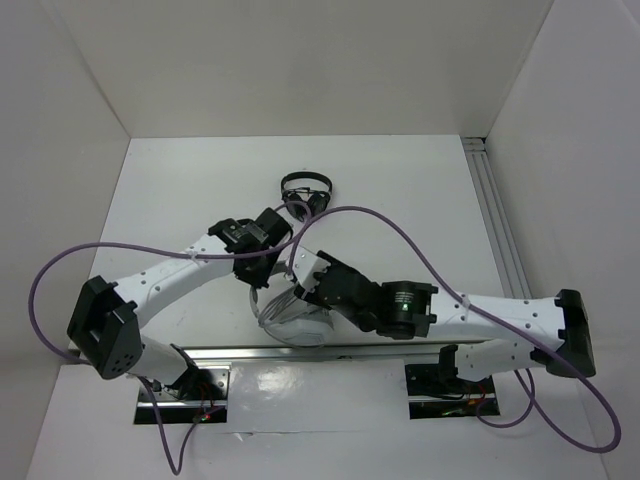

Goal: Wrap the headphones

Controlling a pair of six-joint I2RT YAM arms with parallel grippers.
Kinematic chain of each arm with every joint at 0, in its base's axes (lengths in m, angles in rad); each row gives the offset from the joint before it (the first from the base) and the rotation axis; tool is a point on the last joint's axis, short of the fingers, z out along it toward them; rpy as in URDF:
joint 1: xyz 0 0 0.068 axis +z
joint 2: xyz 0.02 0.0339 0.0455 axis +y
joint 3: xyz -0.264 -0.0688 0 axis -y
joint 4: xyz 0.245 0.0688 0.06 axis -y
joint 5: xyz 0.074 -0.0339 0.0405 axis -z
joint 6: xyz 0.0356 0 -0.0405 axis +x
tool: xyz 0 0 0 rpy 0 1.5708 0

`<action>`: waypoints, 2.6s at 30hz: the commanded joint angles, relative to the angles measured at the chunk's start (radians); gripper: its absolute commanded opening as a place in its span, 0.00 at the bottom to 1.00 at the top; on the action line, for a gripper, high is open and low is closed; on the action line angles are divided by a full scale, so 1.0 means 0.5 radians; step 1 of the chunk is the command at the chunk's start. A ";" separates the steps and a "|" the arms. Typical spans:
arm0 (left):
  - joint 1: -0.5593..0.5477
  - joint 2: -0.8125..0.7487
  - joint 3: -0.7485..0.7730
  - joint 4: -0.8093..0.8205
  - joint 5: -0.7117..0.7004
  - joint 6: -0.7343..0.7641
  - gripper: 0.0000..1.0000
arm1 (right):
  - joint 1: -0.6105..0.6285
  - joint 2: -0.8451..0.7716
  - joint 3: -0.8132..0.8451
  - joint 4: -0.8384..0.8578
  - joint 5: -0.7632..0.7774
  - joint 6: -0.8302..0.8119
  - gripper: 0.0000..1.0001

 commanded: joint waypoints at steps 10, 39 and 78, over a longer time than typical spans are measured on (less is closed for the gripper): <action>0.201 0.195 0.305 0.166 0.453 -0.125 0.00 | -0.001 -0.229 0.472 -0.148 0.288 0.407 0.73; 0.495 0.787 0.036 1.018 0.149 -0.748 0.07 | -0.001 -0.468 0.168 -0.108 0.096 0.766 1.00; 0.459 -1.332 0.581 -0.355 -0.139 -0.429 1.00 | 0.018 -0.833 0.819 -0.801 0.025 1.223 1.00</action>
